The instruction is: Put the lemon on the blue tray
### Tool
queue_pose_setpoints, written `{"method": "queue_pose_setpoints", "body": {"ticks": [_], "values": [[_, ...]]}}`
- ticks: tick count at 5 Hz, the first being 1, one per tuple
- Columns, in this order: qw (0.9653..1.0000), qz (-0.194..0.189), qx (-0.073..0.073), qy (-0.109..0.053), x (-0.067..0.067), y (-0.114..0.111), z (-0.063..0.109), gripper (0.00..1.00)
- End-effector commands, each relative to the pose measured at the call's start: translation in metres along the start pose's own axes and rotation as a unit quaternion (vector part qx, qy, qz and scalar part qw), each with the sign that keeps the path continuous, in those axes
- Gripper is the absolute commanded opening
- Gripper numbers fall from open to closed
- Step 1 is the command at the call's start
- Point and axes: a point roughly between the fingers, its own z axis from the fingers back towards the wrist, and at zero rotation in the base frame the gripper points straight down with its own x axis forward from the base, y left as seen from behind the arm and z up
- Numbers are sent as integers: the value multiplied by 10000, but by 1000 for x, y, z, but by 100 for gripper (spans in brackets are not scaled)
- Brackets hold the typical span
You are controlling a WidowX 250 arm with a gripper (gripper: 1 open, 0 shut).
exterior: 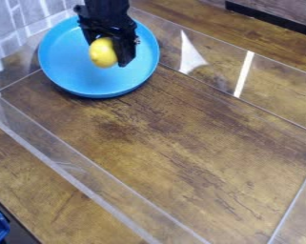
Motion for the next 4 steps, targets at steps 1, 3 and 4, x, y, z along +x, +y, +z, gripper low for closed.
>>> {"method": "queue_pose_setpoints", "body": {"ticks": [1, 3, 4], "values": [[9992, 101, 198, -339, 16, 19, 16, 0], [9990, 153, 241, -335, 17, 24, 12, 0], [9989, 176, 263, -336, 17, 27, 11, 0]]}}
